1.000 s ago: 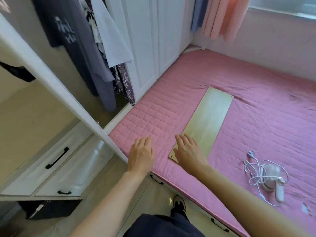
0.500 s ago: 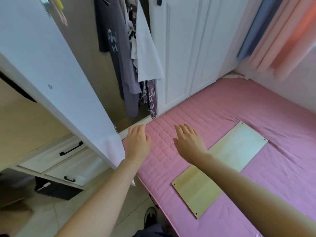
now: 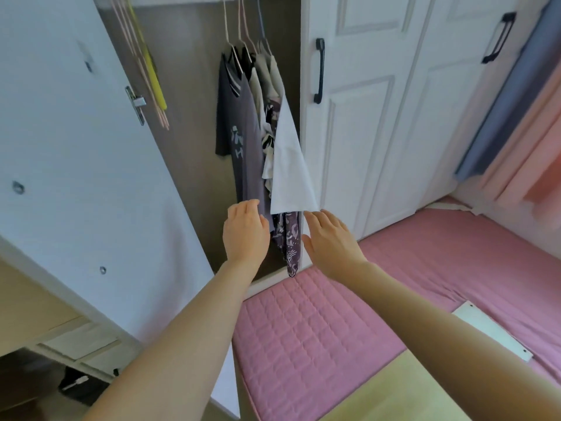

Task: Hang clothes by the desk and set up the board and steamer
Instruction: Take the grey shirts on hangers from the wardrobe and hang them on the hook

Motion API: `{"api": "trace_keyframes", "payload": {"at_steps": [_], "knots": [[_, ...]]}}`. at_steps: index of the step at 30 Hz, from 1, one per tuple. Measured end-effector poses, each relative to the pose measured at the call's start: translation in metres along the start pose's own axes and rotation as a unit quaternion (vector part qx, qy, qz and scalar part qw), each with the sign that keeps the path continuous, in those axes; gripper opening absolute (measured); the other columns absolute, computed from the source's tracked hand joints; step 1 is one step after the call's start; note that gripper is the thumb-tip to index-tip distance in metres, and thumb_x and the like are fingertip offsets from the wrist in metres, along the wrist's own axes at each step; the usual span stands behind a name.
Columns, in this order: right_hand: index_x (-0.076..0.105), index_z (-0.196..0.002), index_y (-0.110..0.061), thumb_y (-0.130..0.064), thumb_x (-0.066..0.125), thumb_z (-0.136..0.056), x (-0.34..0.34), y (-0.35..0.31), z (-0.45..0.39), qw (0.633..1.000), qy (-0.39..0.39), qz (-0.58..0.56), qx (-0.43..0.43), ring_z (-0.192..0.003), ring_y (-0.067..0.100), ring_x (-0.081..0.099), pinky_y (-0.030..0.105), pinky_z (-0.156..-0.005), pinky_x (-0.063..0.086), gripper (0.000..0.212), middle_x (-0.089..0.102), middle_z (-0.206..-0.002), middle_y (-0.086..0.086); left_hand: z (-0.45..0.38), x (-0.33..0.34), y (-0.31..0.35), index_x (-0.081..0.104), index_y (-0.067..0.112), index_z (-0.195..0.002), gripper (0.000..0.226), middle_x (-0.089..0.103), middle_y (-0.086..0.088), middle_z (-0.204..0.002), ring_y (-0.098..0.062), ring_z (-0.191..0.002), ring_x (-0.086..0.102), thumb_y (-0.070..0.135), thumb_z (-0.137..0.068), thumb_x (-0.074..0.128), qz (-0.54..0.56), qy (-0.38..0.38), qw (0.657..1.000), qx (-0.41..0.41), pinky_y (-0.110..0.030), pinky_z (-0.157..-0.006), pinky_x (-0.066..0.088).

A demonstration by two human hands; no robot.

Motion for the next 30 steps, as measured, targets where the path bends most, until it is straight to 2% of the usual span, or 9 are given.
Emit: {"api": "trace_keyframes", "payload": {"at_steps": [9, 12, 15, 18, 27, 30], "knots": [[0.039, -0.136, -0.005, -0.028, 0.038, -0.101, -0.044, 0.012, -0.105, 0.999, 0.031, -0.007, -0.019, -0.125, 0.025, 0.043, 0.029, -0.100, 0.037, 0.042, 0.050, -0.131, 0.009, -0.109, -0.020, 0.021, 0.055, 0.016, -0.129, 0.035, 0.059, -0.005, -0.130, -0.021, -0.120, 0.051, 0.027, -0.096, 0.051, -0.062, 0.051, 0.996, 0.035, -0.033, -0.093, 0.048], [0.041, -0.136, -0.002, -0.024, 0.034, -0.103, -0.052, 0.009, -0.138, 0.999, 0.020, 0.006, -0.041, -0.124, 0.029, 0.042, 0.033, -0.100, 0.037, 0.040, 0.047, -0.133, 0.011, -0.143, -0.029, 0.030, 0.054, 0.014, -0.131, 0.036, 0.060, -0.006, -0.129, -0.023, -0.120, 0.051, 0.023, -0.097, 0.049, -0.084, 0.062, 0.993, 0.062, -0.034, -0.092, 0.047], [0.037, -0.138, -0.007, -0.022, 0.038, -0.100, -0.060, 0.015, -0.176, 0.998, 0.026, -0.059, -0.001, -0.122, 0.031, 0.044, 0.042, -0.097, 0.043, 0.041, 0.044, -0.136, 0.011, -0.174, -0.037, 0.036, 0.052, 0.012, -0.132, 0.036, 0.059, -0.007, -0.129, -0.024, -0.121, 0.050, 0.021, -0.097, 0.048, -0.110, 0.071, 0.987, 0.089, -0.035, -0.092, 0.046], [0.037, -0.138, -0.009, -0.022, 0.038, -0.099, -0.065, 0.017, -0.215, 0.996, 0.029, -0.086, 0.003, -0.116, 0.033, 0.049, 0.046, -0.092, 0.046, 0.041, 0.046, -0.133, 0.012, -0.205, -0.040, 0.038, 0.049, 0.014, -0.135, 0.039, 0.057, -0.006, -0.133, -0.024, -0.124, 0.048, 0.023, -0.097, 0.047, -0.140, 0.070, 0.982, 0.105, -0.035, -0.093, 0.045], [0.039, -0.136, -0.007, -0.018, 0.039, -0.099, -0.086, 0.009, -0.298, 0.991, 0.066, -0.111, -0.020, -0.113, 0.034, 0.053, 0.045, -0.091, 0.047, 0.038, 0.052, -0.129, 0.015, -0.258, -0.024, 0.031, 0.032, 0.022, -0.146, 0.049, 0.052, -0.004, -0.127, -0.022, -0.117, 0.046, 0.034, -0.099, 0.040, -0.209, 0.044, 0.966, 0.145, -0.033, -0.087, 0.044], [0.043, -0.133, -0.005, -0.014, 0.048, -0.098, -0.084, 0.000, -0.312, 0.993, 0.066, -0.093, -0.042, -0.107, 0.030, 0.059, 0.039, -0.091, 0.051, 0.036, 0.056, -0.123, 0.015, -0.266, -0.022, 0.028, 0.028, 0.024, -0.148, 0.050, 0.051, -0.004, -0.126, -0.022, -0.118, 0.045, 0.036, -0.100, 0.037, -0.216, 0.040, 0.963, 0.155, -0.034, -0.088, 0.043]]}}
Point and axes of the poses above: each hand's wrist, its own z-axis away from the middle knuckle, its own x-axis out of the palm, y = z × x, the point moved 9 cm from there along -z, towards the middle knuckle
